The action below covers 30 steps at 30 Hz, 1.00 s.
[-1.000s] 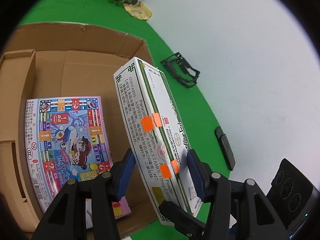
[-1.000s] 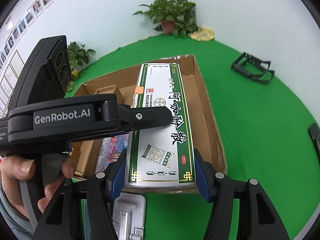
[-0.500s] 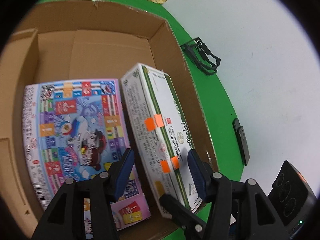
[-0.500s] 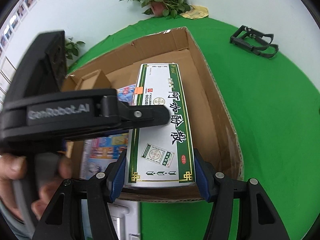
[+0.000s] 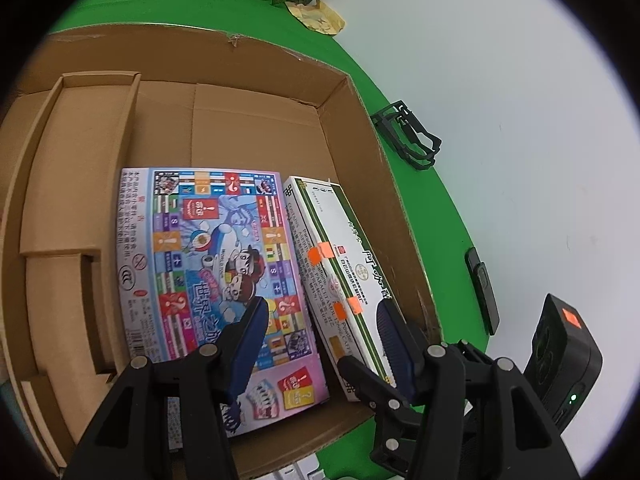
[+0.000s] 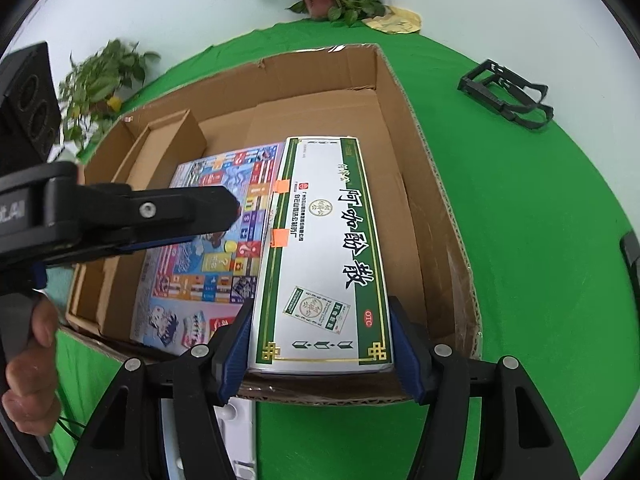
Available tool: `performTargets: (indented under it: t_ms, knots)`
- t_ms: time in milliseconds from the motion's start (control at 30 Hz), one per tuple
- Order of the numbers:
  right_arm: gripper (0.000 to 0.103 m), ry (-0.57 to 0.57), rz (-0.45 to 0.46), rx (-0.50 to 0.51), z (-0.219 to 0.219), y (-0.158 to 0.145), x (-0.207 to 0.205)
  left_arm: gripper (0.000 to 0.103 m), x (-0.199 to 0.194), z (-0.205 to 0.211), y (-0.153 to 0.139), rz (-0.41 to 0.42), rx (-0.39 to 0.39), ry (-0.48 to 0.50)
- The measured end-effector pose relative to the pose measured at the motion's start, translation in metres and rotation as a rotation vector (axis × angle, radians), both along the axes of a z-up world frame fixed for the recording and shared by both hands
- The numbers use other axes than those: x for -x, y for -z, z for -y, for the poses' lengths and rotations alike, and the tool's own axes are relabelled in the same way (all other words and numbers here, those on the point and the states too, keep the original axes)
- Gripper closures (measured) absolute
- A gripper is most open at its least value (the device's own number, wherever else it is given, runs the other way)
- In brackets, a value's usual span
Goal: Organize objects
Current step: 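Open the right gripper to release the medicine box and withdraw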
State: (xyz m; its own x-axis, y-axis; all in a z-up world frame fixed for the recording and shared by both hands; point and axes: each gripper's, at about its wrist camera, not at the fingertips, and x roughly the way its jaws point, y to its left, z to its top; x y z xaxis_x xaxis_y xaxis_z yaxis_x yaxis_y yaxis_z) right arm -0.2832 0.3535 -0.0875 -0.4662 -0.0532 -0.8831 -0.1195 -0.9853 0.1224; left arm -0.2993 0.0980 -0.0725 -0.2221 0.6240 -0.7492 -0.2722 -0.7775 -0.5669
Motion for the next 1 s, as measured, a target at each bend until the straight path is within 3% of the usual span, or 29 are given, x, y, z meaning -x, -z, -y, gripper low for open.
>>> performTargets:
  t_ms: [200,367,433,467,700,867,1000]
  knots:
    - [0.026,-0.061,0.002,-0.008,0.014,-0.005,-0.007,0.048,-0.013,0.009,-0.009,-0.038,0.021,-0.006]
    - [0.021,-0.06,-0.037,-0.014,0.014,-0.013,-0.021,0.048,-0.036,0.016,-0.032,-0.149,0.066,-0.013]
    - [0.003,-0.058,-0.075,-0.004,0.014,-0.021,-0.031,0.048,-0.049,0.02,-0.043,-0.202,0.075,-0.015]
    - [0.001,-0.061,-0.088,-0.007,0.014,-0.023,-0.034,0.047,-0.056,0.02,-0.05,-0.24,0.086,-0.019]
    - [0.0,-0.084,-0.119,0.033,0.015,-0.039,-0.023,0.045,-0.087,0.026,-0.072,-0.348,0.121,-0.02]
    - [0.0,-0.097,-0.037,0.01,0.019,-0.024,0.005,0.045,-0.086,0.035,-0.066,-0.346,0.139,-0.046]
    - [0.0,-0.081,0.02,0.053,0.014,-0.007,0.015,0.045,-0.082,0.044,-0.058,-0.335,0.151,-0.059]
